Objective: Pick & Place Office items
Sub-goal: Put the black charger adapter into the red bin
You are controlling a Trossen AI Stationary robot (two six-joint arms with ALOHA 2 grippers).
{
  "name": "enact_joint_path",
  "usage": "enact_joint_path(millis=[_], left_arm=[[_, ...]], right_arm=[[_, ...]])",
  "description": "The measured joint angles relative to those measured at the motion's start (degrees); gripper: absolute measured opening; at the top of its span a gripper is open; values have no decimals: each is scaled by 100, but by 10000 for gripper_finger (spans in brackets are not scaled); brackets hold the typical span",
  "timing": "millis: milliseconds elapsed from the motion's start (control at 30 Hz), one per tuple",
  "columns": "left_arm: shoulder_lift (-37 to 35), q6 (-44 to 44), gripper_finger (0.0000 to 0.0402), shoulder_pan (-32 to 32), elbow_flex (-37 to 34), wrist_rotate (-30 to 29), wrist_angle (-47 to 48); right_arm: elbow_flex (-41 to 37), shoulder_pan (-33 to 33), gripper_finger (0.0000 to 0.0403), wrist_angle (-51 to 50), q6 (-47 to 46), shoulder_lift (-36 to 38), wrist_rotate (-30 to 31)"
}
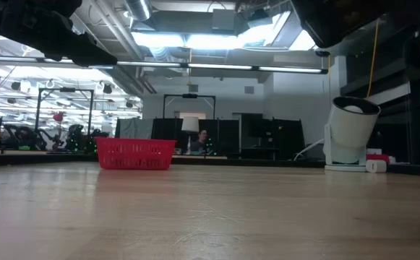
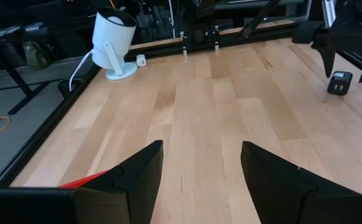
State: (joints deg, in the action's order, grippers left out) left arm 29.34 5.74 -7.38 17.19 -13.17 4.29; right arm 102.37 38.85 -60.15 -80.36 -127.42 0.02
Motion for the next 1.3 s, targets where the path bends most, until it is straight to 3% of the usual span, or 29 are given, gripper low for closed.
enact_joint_path(millis=[300,767,900,1100,1300], left_arm=[[0,0,212,-2,2,0,22],[0,2,212,-2,1,0,24],[0,20,212,0,0,0,26],[0,20,212,1,0,0,26],[0,15,212,-2,0,0,26]], right_arm=[[-14,0,244,26,2,0,106],[-717,-47,241,846,-11,22,-44],[-726,-54,219,815,46,22,-31],[-732,-80,143,777,48,24,-84],[-732,-193,146,799,131,24,-134]])
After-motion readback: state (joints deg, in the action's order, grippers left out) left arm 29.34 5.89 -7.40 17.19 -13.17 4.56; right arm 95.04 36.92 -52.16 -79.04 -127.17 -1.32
